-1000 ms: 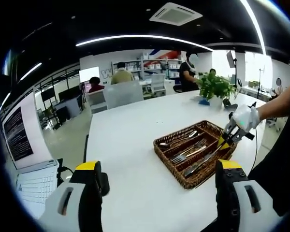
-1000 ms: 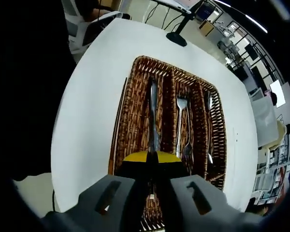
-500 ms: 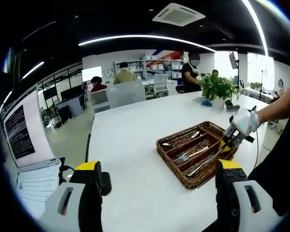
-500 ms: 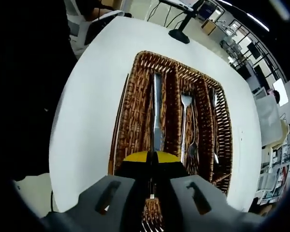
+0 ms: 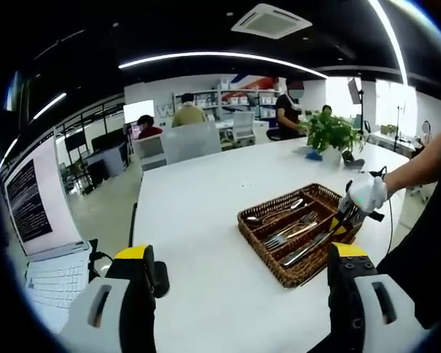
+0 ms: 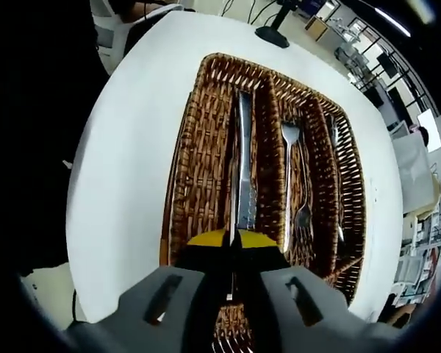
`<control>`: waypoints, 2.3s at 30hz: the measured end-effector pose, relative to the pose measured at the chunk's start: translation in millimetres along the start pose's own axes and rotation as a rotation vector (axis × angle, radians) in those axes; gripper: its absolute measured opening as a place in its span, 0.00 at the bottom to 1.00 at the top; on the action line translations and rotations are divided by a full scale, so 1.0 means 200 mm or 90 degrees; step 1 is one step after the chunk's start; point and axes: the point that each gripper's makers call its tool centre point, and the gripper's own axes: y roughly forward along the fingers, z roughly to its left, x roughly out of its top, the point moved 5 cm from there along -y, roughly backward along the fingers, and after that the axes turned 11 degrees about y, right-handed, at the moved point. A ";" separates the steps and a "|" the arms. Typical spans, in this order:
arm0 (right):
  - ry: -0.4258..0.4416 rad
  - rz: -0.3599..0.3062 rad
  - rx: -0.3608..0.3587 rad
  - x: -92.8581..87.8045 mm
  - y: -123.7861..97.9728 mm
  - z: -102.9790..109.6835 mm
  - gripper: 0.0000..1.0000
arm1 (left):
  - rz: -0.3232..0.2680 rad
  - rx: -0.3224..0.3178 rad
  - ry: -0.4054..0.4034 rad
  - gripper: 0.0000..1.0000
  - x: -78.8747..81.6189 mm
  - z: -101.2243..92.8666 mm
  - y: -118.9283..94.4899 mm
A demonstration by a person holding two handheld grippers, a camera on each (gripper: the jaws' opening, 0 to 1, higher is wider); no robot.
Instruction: Arrange the knives, forks, and spoons in their matching storage slots by inserting each utensil handle-first until every utensil is classified and aligned in the correct compartment
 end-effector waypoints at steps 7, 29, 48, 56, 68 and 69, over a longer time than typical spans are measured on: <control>-0.042 -0.005 0.015 0.00 0.00 0.03 0.07 | -0.002 -0.003 0.003 0.99 0.01 0.00 0.01; 0.367 -0.301 -0.143 -0.07 -0.62 -0.35 1.00 | -0.051 -0.014 0.008 0.99 0.10 -0.14 0.11; 0.470 -0.406 -0.165 -0.20 -0.76 -0.20 1.00 | -0.095 -0.083 0.083 0.99 0.10 -0.15 0.42; 0.502 -0.399 -0.179 -0.35 -0.86 -0.18 1.00 | -0.050 -0.084 0.087 0.99 0.07 -0.18 0.42; 0.538 -0.396 -0.201 -0.39 -0.91 -0.21 1.00 | -0.011 -0.087 0.035 0.99 -0.04 -0.15 0.32; 0.534 -0.397 -0.205 -0.39 -0.93 -0.22 1.00 | -0.013 -0.087 0.045 0.99 -0.05 -0.17 0.32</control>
